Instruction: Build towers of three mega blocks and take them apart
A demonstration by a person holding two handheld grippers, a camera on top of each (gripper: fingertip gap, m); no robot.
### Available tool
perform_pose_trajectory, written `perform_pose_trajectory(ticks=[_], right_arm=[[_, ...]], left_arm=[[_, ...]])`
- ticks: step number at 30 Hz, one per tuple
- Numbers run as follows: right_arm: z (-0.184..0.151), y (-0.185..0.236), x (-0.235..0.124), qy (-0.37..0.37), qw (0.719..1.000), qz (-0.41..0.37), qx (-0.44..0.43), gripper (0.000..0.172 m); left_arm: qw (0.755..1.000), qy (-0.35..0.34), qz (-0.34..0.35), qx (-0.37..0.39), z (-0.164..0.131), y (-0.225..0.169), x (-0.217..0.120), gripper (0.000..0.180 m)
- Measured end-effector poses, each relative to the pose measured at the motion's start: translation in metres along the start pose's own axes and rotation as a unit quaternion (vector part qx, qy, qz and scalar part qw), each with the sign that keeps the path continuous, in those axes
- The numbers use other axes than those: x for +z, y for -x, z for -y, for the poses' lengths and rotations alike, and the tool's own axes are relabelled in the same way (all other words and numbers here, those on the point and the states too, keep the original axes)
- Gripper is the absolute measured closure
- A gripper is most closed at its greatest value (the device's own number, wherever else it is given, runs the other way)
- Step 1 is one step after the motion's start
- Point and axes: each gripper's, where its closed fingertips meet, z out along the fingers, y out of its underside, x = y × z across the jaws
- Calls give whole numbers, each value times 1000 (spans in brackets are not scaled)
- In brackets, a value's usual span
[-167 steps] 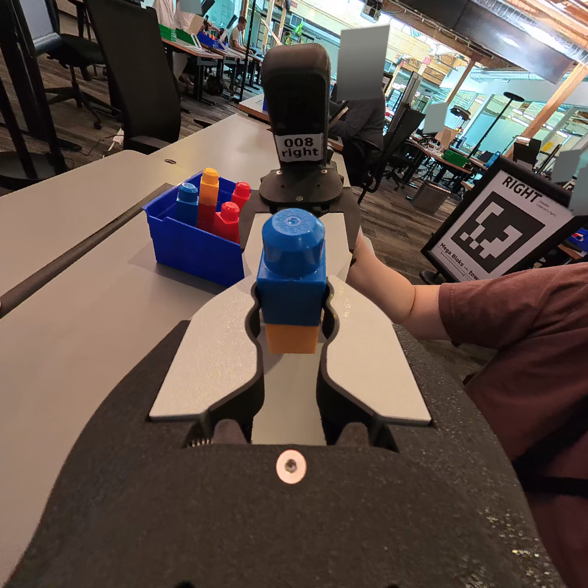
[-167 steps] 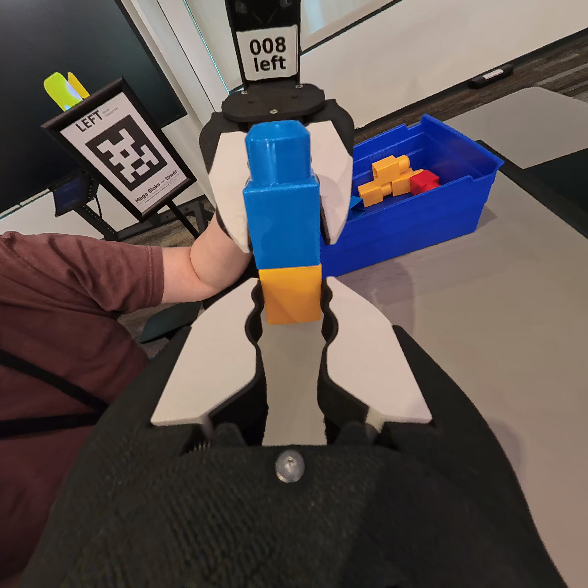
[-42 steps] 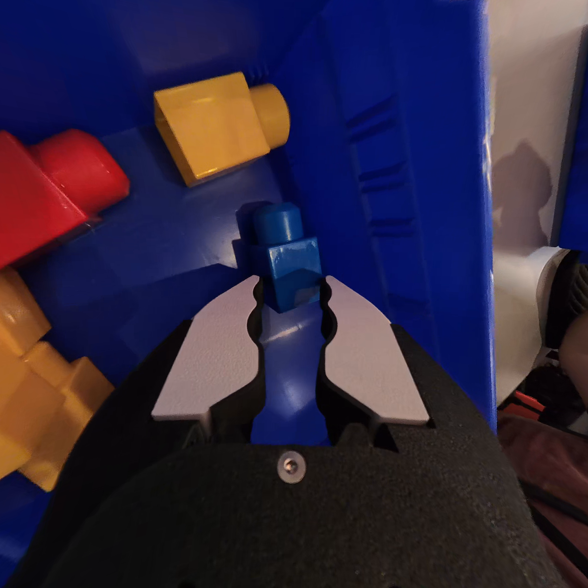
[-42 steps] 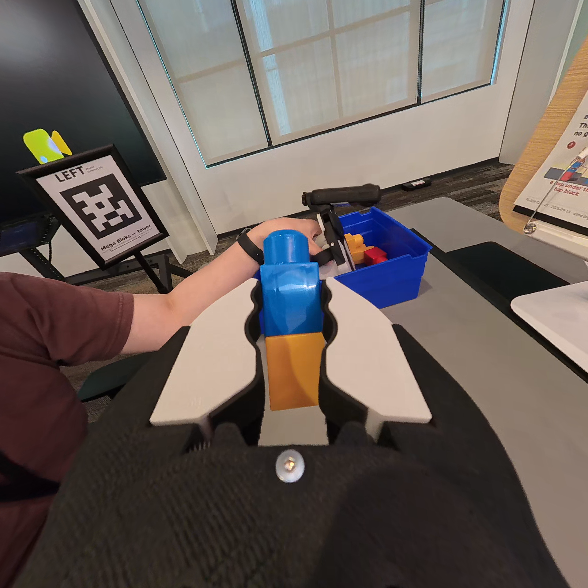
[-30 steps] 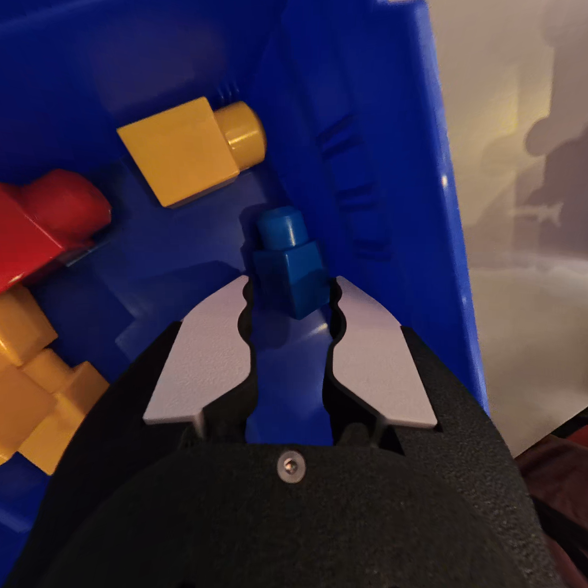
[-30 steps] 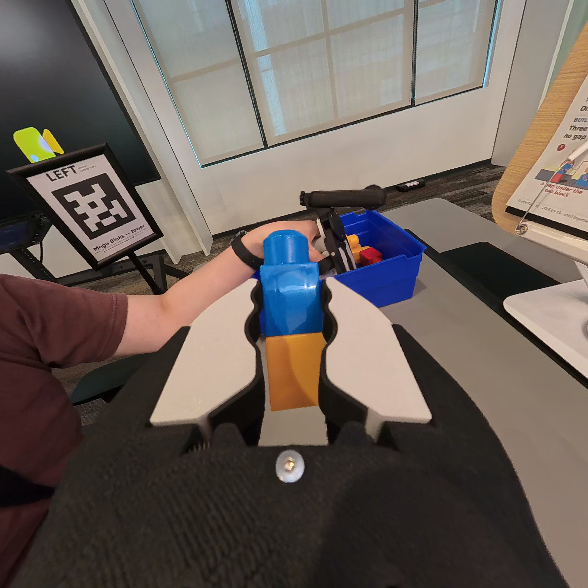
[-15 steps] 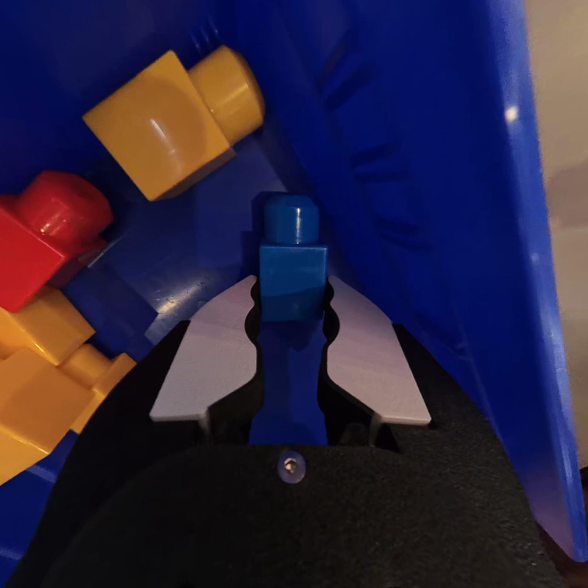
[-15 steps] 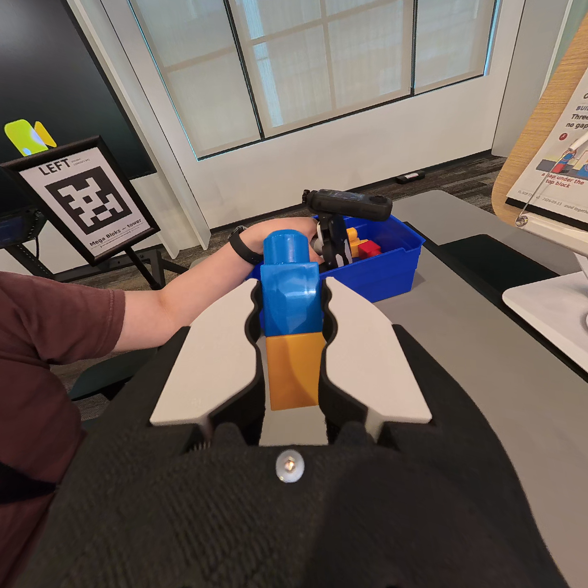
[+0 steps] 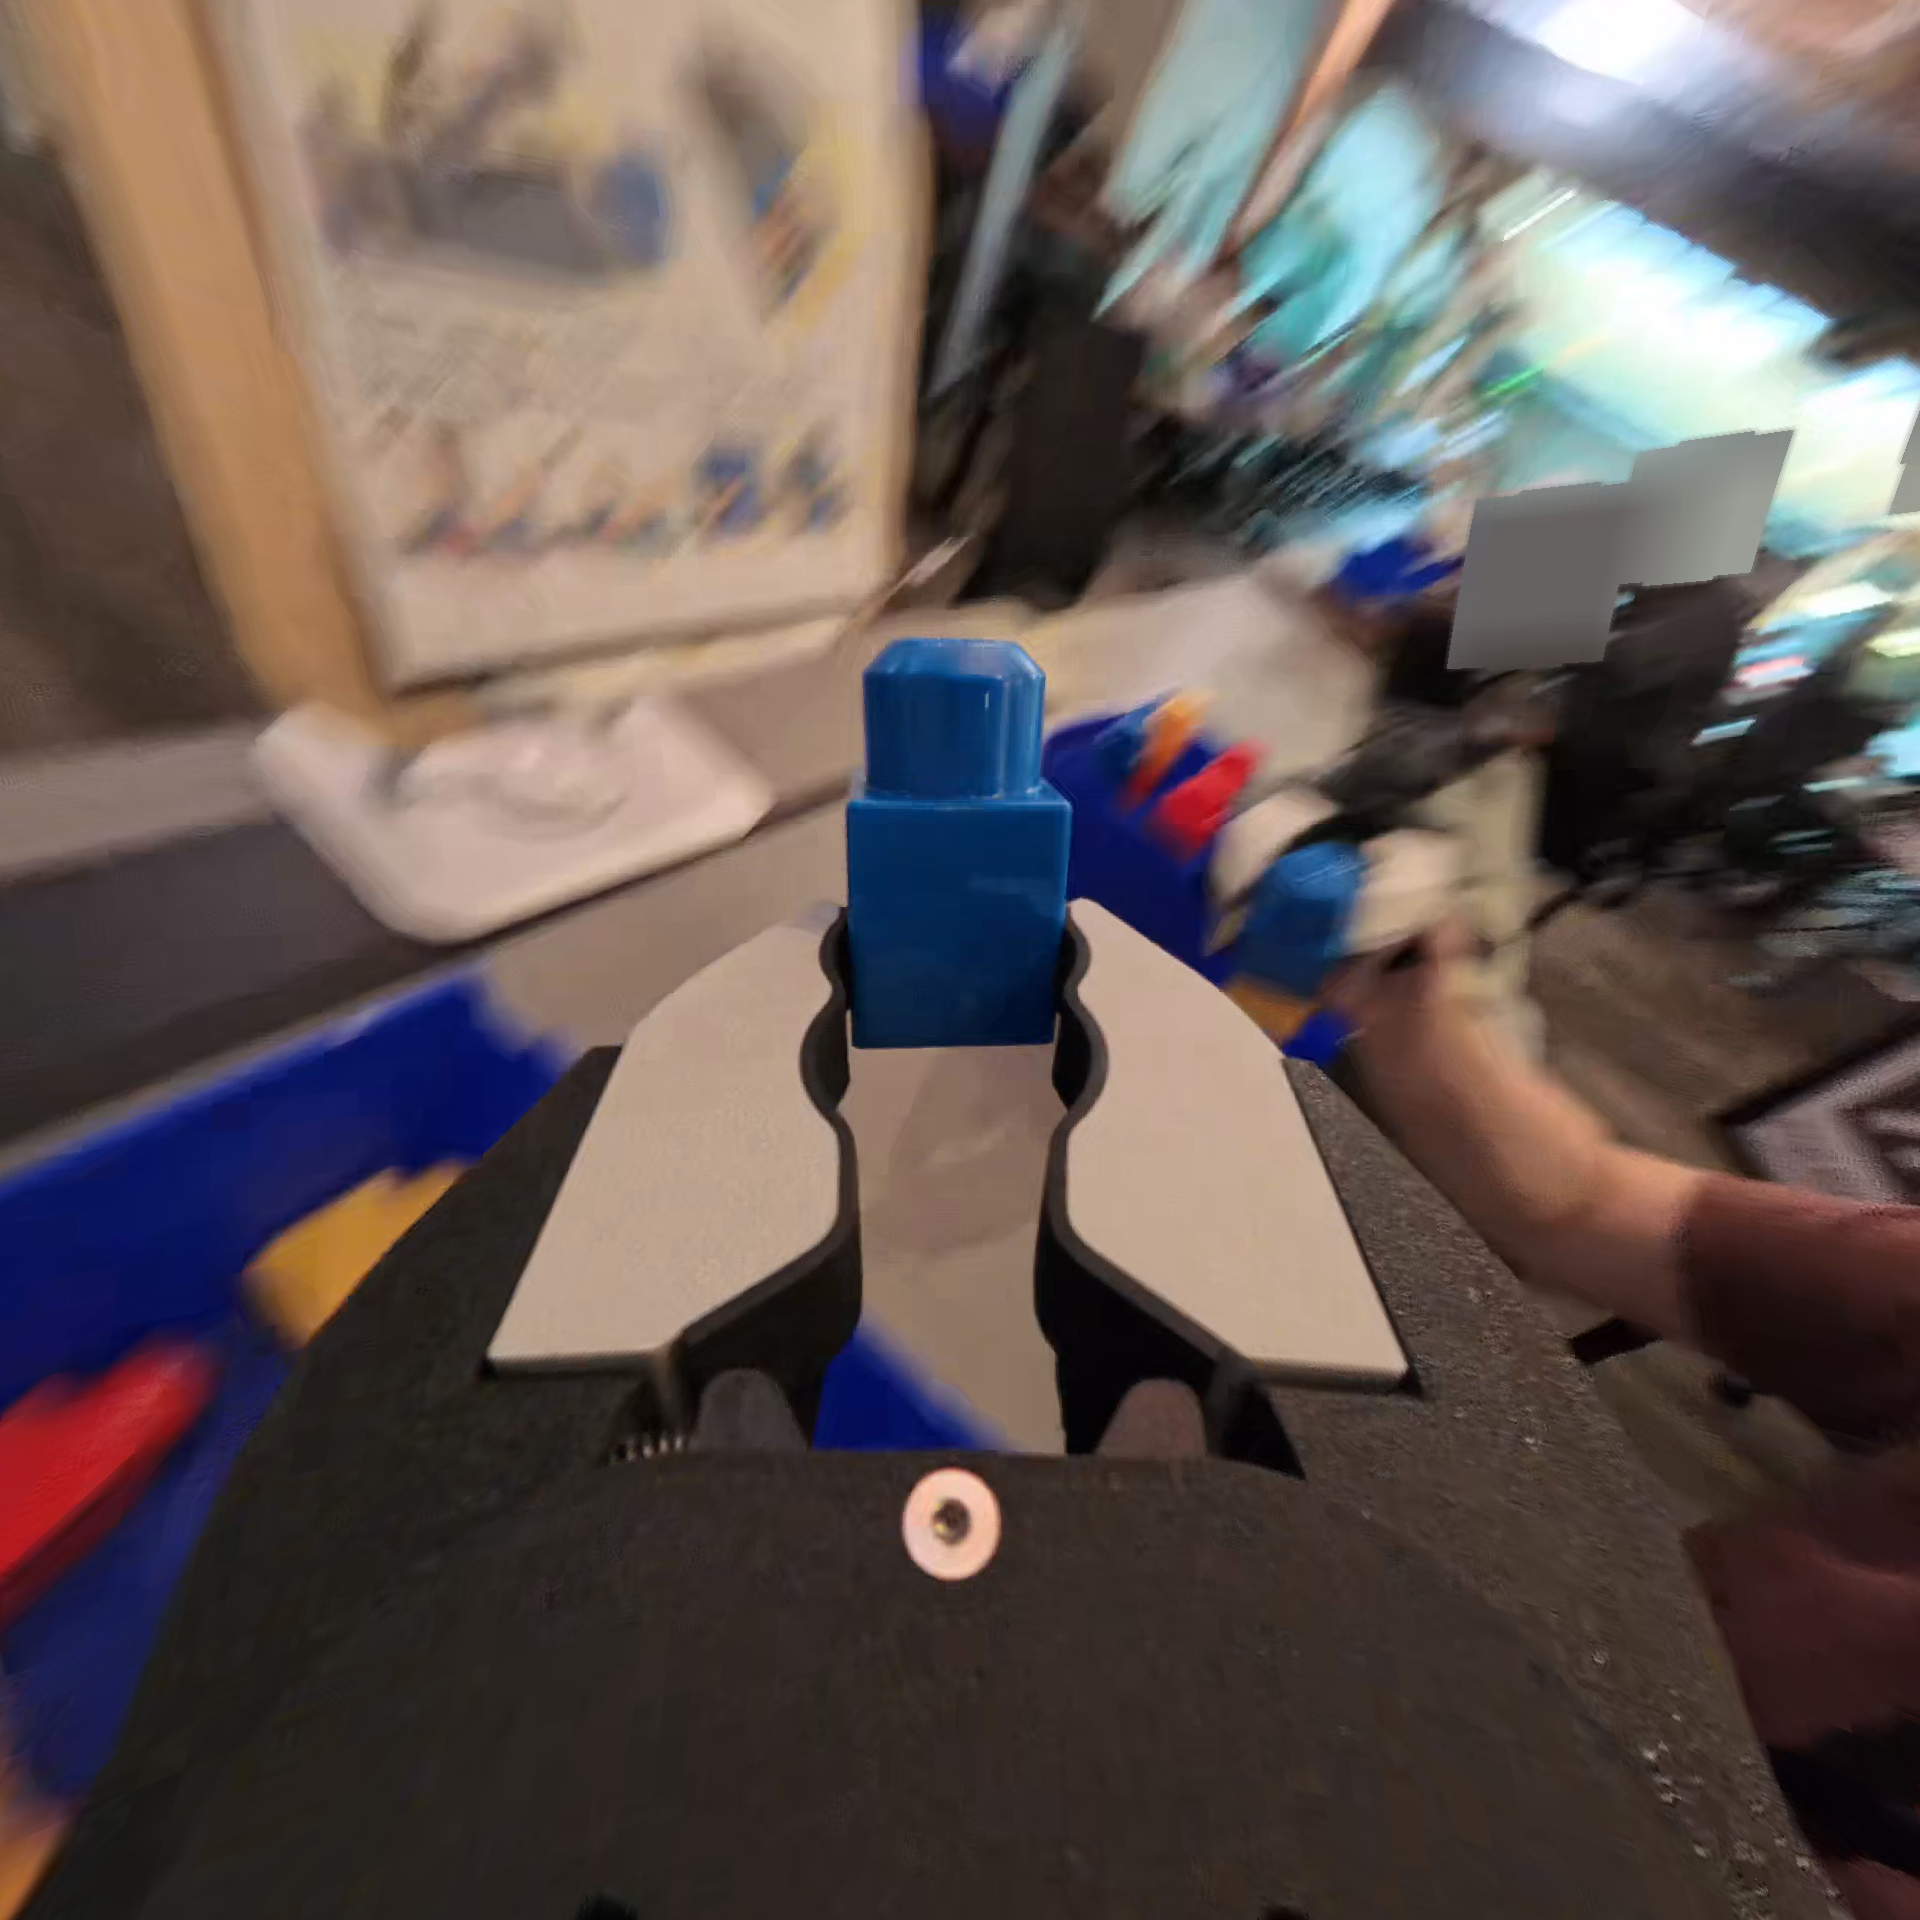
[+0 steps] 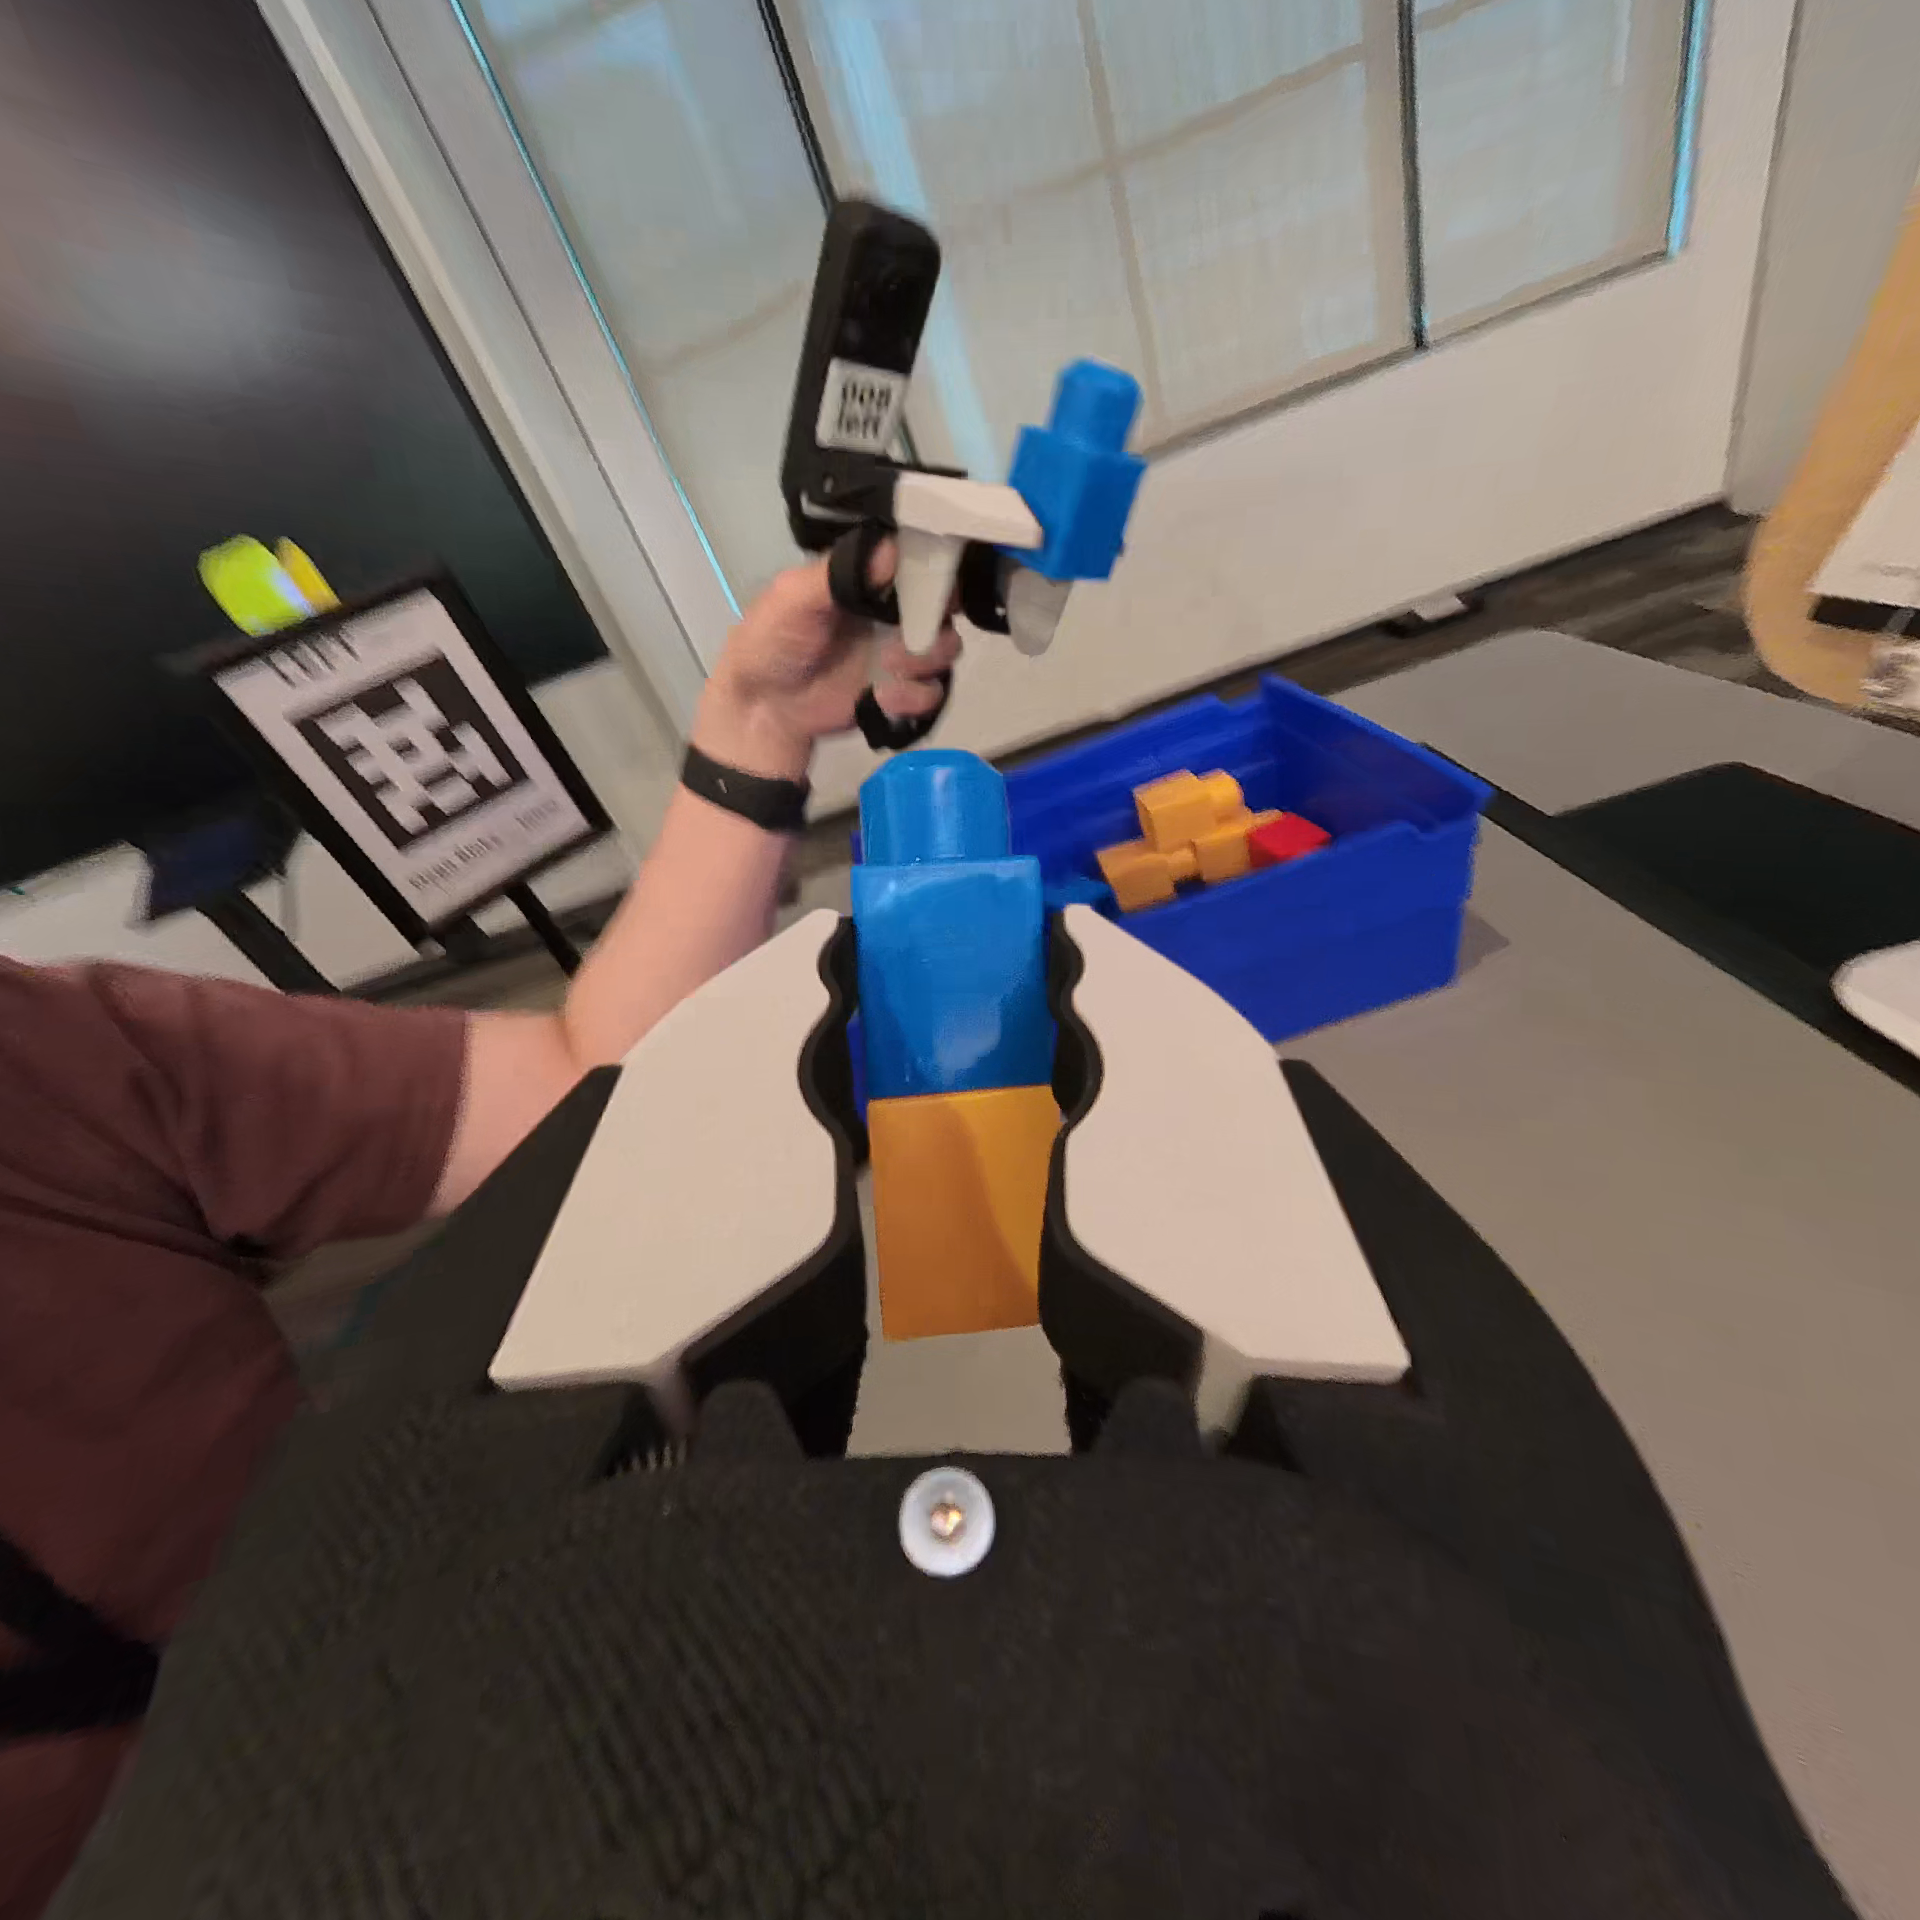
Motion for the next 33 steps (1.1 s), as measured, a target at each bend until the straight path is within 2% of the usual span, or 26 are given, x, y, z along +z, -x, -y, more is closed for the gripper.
perform_pose_trajectory(ticks=[3, 5, 7, 11, 16, 22, 33], right_arm=[[13, 9, 4, -90, 993, 53, 49, 137], [19, 12, 4, -129, 987, 67, 65, 137], [22, 13, 4, -147, 986, 58, 50, 137], [27, 16, 2, -152, 988, 22, 0, 137], [24, 18, 6, -138, 990, 7, -18, 137], [28, 15, 3, -156, 988, 3, -6, 136], [32, 11, -4, -198, 979, 13, 40, 137]], left_arm=[[987, -89, -132, 32, 27, -73, 21, 145], [974, -133, -180, 26, 32, -105, 42, 144], [965, -138, -221, -8, 26, -125, 59, 145], [965, -132, -225, -43, 12, -132, 83, 145], [961, -130, -238, -44, 4, -137, 95, 145], [958, -120, -256, -48, -5, -141, 105, 145], [967, -95, -234, -31, -18, -140, 117, 144]])
